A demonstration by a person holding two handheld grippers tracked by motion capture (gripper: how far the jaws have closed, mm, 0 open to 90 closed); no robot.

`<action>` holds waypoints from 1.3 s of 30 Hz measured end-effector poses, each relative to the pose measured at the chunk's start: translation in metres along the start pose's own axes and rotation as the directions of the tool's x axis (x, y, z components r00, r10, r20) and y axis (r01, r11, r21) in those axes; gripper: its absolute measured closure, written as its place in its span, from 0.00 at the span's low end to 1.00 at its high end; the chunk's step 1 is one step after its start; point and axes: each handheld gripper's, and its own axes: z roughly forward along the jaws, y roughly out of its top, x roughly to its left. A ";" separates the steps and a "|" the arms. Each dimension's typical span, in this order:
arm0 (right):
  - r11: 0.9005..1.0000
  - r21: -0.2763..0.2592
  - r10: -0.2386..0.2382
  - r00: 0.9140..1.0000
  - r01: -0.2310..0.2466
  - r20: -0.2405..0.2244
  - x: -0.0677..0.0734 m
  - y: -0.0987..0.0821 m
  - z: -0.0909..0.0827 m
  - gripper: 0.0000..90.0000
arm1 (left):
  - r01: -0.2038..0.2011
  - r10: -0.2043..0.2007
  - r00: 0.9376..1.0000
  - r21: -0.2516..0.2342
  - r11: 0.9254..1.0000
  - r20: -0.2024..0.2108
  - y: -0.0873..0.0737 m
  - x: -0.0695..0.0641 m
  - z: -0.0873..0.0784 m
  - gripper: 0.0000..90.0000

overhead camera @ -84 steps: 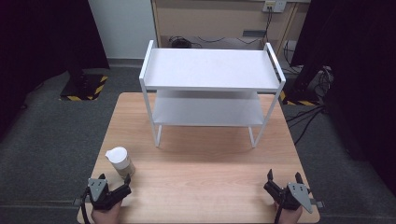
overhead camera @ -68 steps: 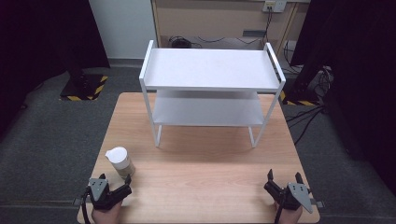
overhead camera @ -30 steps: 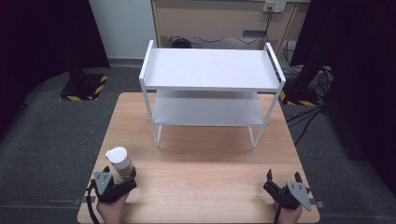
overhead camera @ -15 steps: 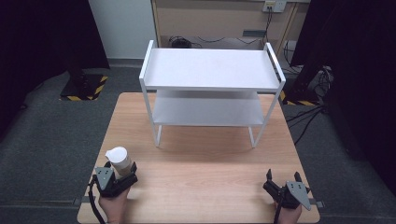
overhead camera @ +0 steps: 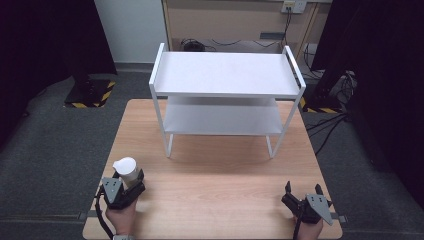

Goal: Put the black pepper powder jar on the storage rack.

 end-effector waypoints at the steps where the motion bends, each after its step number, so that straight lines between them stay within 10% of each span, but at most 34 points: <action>1: 1.000 0.001 -0.003 1.000 0.003 -0.001 0.000 0.000 0.000 0.04 | 0.005 -0.005 1.000 0.001 1.000 0.003 0.000 0.001 0.000 0.25; 24: 1.000 0.008 -0.017 1.000 0.017 -0.002 0.001 0.001 0.001 0.04 | -0.026 0.027 0.999 0.004 1.000 -0.024 0.008 -0.008 -0.008 0.33; 39: 1.000 -0.015 -0.015 1.000 0.016 0.020 0.004 -0.002 0.000 0.05 | -0.033 0.036 0.996 -0.032 0.999 0.076 0.039 -0.050 -0.021 0.33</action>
